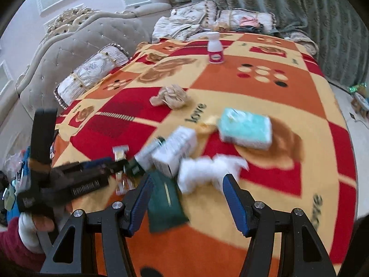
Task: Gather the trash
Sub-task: 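Grasp the snack wrapper with the left tool while the right tool grasps the white box, then carry the snack wrapper and white box over the black bin while both tools open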
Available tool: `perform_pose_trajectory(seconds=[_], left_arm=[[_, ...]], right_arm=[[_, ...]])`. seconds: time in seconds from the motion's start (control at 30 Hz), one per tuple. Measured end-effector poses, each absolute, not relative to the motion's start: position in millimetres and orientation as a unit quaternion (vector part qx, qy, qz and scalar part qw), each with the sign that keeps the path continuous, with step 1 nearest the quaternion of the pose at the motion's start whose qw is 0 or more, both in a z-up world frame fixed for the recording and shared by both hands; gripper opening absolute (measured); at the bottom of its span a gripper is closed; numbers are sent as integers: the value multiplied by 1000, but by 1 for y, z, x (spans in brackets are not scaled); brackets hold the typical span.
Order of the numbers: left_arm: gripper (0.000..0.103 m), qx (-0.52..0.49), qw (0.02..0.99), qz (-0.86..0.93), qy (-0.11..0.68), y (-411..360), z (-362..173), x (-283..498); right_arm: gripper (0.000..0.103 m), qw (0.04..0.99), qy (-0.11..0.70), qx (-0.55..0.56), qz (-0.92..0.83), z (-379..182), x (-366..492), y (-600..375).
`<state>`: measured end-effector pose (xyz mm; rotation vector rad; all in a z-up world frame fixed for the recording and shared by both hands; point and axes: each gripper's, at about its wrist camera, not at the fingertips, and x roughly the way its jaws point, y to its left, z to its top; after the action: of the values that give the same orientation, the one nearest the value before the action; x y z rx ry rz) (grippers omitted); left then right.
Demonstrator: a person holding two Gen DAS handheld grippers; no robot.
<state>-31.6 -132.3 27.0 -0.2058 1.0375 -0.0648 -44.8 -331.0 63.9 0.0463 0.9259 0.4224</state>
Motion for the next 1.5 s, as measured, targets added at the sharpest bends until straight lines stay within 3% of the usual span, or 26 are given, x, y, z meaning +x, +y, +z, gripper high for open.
perform_pose_trajectory(seconds=[0.17,0.3,0.4,0.53,0.93,1.5], left_arm=[[39,-95,863,-44,494,-131,27,-27],[37,-85,864,-65,491,-128,26,-35],[24,-88,866,-76,487,-124,25,-37],[19,-116,857,-94,493,-114,28,-37],[17,-86,875,-111,463,-118,71,-70],[17,-32,875,-172,451,-222,88,-94]], right_arm=[[59,855,472,30,211,51,-1,-303],[46,842,503,17,197,34,25,-284],[44,837,512,15,193,26,31,-280],[35,836,509,23,205,33,28,-283],[35,854,456,48,246,79,-28,-300],[35,876,447,50,176,70,-99,-377]])
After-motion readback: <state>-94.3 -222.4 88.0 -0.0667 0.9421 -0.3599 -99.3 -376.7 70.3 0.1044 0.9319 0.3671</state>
